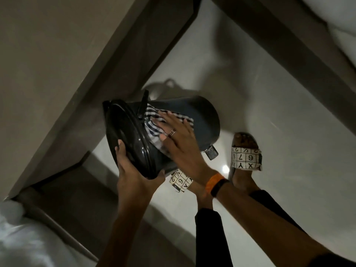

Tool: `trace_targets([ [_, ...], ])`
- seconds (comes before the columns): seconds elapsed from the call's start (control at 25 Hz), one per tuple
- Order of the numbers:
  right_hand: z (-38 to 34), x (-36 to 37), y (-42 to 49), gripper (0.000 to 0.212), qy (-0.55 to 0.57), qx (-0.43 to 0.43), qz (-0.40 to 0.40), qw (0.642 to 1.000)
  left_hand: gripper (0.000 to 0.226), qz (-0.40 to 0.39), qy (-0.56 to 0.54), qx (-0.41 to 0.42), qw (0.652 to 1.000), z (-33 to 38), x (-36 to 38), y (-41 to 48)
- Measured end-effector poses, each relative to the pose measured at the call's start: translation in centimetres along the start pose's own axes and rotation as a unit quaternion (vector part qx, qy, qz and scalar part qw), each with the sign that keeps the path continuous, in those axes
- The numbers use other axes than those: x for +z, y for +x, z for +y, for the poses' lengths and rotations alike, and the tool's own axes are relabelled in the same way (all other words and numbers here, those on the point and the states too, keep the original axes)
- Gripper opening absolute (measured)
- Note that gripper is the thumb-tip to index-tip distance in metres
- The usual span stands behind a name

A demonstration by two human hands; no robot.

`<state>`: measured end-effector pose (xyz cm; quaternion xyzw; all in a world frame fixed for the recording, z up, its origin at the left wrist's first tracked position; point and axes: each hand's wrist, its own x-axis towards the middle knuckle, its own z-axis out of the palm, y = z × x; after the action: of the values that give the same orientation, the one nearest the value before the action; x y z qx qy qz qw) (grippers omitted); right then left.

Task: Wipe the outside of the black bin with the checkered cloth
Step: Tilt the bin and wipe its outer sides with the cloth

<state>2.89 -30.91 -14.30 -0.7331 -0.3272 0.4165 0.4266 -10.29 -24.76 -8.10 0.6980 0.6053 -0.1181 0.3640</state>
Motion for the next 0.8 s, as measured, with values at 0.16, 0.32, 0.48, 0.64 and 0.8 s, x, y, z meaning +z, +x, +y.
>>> trace_targets([
  [0.16,5.8,-3.7,7.9,0.036,-0.087,0.213,0.028,0.973,0.133,0.025,0.006,-0.001,1.0,-1.7,0.1,-1.0],
  [0.32,2.9,-1.8,6.3,0.04,-0.044,0.135,0.016,0.99,0.108,0.017,-0.095,-0.049,0.994,0.5,0.0,-0.6],
  [0.48,1.8,1.3,-1.0,0.047,-0.058,0.005,0.01,0.998,0.084,0.037,-0.099,-0.09,0.99,2.9,-1.1,0.9],
  [0.64,9.6,-3.3,3.2,0.038,-0.073,0.186,0.127,0.972,0.097,0.024,-0.025,-0.068,0.997,3.1,-1.1,-0.5],
  [0.8,8.3,-2.9,2.5,0.047,0.004,0.244,0.129,0.961,0.095,0.027,0.055,-0.03,0.998,5.6,0.0,-1.1],
])
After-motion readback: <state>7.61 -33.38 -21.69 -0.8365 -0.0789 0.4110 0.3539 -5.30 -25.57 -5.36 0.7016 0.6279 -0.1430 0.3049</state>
